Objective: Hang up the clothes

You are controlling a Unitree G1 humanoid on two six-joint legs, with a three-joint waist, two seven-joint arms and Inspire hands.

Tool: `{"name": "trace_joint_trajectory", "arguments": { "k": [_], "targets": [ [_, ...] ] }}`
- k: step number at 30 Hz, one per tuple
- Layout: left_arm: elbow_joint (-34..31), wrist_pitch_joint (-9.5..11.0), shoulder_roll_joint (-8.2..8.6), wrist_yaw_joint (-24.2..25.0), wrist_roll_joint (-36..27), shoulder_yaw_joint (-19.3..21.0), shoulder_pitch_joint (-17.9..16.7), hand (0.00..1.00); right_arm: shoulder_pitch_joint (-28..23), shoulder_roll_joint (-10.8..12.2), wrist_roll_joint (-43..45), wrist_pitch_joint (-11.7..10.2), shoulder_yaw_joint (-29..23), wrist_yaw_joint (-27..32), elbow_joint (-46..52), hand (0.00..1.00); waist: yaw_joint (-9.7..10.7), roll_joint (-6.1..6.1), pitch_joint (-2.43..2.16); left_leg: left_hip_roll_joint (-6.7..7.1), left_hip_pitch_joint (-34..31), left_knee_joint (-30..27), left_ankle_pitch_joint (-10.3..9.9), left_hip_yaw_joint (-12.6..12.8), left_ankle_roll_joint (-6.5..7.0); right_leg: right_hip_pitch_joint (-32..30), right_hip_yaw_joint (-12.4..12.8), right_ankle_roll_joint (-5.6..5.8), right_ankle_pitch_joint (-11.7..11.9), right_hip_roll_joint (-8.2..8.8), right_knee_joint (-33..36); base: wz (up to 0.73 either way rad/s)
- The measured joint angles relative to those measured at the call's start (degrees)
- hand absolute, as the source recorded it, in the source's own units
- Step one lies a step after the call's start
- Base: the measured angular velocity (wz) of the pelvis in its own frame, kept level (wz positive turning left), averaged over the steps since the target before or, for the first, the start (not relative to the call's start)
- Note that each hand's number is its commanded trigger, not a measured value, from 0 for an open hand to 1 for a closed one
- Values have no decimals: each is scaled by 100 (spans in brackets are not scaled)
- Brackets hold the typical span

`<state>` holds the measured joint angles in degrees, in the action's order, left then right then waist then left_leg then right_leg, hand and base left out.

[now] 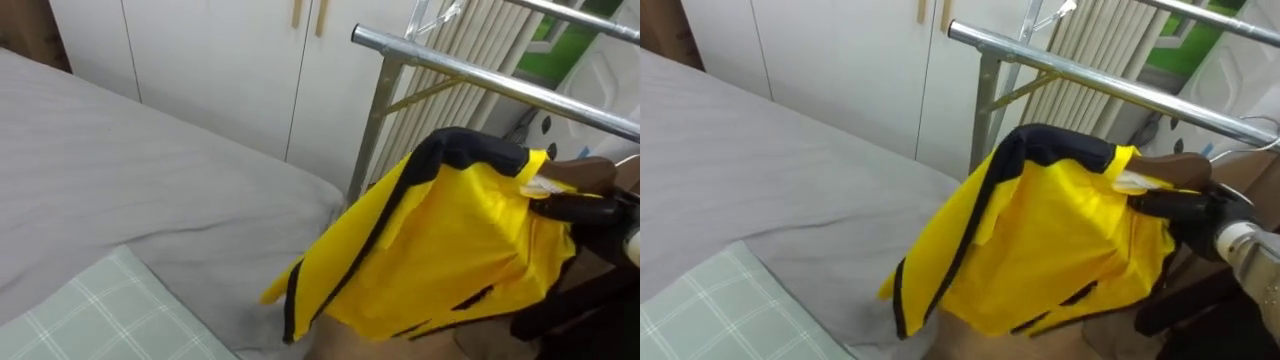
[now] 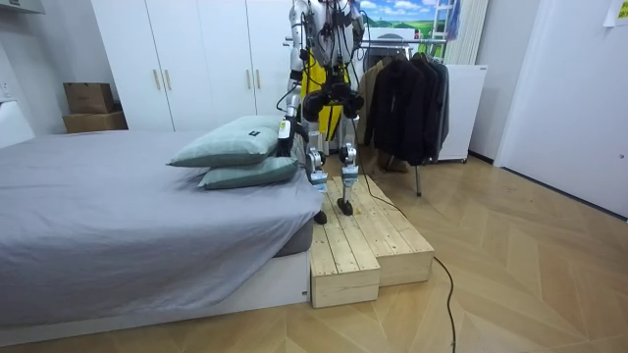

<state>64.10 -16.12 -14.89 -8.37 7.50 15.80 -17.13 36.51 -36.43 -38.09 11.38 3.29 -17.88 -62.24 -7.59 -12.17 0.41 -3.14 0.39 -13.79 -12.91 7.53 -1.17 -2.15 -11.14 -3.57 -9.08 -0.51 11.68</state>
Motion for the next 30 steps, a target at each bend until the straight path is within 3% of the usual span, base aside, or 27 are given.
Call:
{"name": "trace_joint_trajectory", "arguments": {
  "k": [6, 15, 30],
  "targets": [
    [0, -5, 0, 68, 53, 213, 20, 0, 72, -203, 274, 99, -3, -287, -468, 100, -26, -35, -1, -1, 27, 3, 2, 15, -3, 13, 21, 0, 0, -9, 5, 0],
    [0, -120, -16, 68, 42, 270, 62, 0, 94, -319, 733, 255, 0, -455, -578, 100, -3, -82, -9, -4, 45, -1, 2, 11, -3, 40, 25, -1, 1, -11, -1, 0],
    [0, -169, -44, 4, -186, 210, 117, 0, 456, -324, 1632, 236, 14, -395, -1113, 100, -5, -87, 9, -2, 64, 1, 2, -4, -3, 71, 26, 3, 5, -12, -16, 0]
  ]
}}
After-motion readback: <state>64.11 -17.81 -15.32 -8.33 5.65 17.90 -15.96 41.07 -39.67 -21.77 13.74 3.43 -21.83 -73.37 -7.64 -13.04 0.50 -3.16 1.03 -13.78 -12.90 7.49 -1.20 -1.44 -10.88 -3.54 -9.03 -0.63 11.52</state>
